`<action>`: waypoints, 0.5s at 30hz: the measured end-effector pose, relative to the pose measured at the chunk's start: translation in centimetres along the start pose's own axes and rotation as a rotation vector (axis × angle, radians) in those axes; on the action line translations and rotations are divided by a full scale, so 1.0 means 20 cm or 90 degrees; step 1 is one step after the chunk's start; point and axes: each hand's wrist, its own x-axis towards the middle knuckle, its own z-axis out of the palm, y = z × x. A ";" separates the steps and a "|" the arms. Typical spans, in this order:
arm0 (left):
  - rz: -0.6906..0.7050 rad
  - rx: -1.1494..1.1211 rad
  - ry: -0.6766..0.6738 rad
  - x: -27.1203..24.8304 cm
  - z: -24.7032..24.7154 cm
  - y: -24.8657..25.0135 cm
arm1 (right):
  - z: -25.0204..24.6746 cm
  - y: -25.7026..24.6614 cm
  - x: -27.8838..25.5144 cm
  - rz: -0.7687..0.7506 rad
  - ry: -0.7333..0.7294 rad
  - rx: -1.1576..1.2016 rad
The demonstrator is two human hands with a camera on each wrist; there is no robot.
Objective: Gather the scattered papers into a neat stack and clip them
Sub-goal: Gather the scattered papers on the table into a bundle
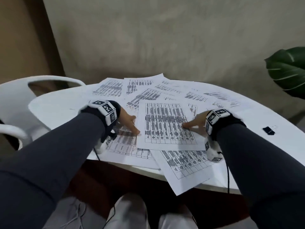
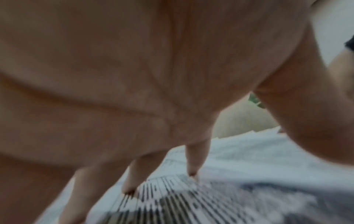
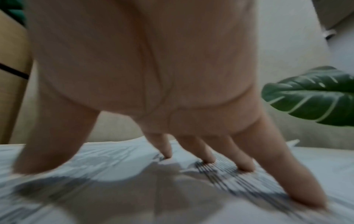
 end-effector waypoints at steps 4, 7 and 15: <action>0.015 -0.040 0.054 -0.01 -0.01 0.09 | 0.01 -0.13 -0.05 -0.027 0.016 -0.043; 0.030 -0.062 0.138 0.00 -0.02 0.10 | -0.03 -0.18 -0.13 -0.033 0.018 0.020; 0.062 -0.192 0.177 -0.01 0.01 0.01 | 0.00 -0.07 -0.22 -0.027 0.104 0.030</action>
